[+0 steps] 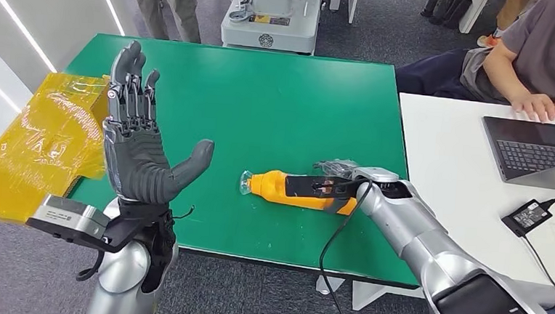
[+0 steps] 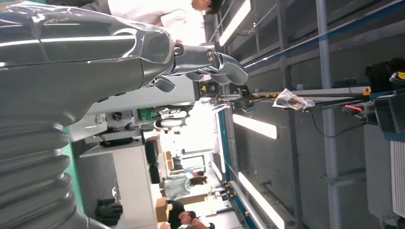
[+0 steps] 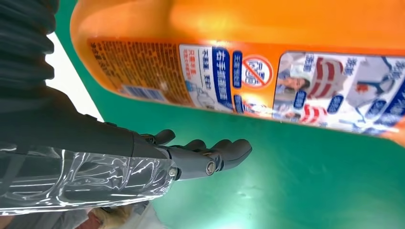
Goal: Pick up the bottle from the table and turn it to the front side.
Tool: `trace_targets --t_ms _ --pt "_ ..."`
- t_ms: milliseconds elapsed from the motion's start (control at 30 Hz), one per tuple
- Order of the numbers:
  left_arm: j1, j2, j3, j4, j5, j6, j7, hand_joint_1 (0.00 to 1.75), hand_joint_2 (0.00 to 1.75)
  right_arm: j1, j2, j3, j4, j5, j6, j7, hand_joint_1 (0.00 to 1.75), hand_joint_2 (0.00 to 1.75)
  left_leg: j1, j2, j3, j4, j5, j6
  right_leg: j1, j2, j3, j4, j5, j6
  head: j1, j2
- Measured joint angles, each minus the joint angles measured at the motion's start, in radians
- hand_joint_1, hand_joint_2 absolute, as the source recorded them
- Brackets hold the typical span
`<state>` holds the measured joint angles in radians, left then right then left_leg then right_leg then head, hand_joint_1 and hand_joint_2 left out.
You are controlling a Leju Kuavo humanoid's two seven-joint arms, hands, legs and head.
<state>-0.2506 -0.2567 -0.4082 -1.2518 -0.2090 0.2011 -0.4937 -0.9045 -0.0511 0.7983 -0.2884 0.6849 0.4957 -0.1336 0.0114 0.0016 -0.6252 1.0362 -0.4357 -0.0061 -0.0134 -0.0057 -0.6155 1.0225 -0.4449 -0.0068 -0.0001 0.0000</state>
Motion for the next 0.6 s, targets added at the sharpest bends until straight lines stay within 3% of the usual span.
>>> trace_targets --t_ms 533,567,600 --pt "0.0 0.002 0.0 0.0 0.017 0.0 -0.012 0.0 1.75 0.04 -0.017 0.007 0.018 -0.019 -0.038 0.021 0.0 1.75 0.0 0.0 0.0 0.0 0.0 0.0 0.0 0.0 0.0 0.0 0.0 0.0 0.0 0.0" --pt "0.0 0.003 0.0 0.0 0.017 0.0 -0.012 0.0 1.75 0.042 -0.019 0.007 0.018 -0.02 -0.038 0.016 0.27 1.75 0.0 0.0 0.0 0.0 0.0 0.0 0.0 0.0 0.0 0.0 0.0 0.0 0.0 0.0" --pt "0.0 0.003 0.0 -0.001 0.018 0.0 -0.012 0.0 1.75 0.044 -0.02 0.007 0.018 -0.022 -0.037 0.01 0.68 1.75 0.0 0.0 0.0 0.0 0.0 0.0 0.0 0.0 0.0 0.0 0.0 0.0 0.0 0.0"
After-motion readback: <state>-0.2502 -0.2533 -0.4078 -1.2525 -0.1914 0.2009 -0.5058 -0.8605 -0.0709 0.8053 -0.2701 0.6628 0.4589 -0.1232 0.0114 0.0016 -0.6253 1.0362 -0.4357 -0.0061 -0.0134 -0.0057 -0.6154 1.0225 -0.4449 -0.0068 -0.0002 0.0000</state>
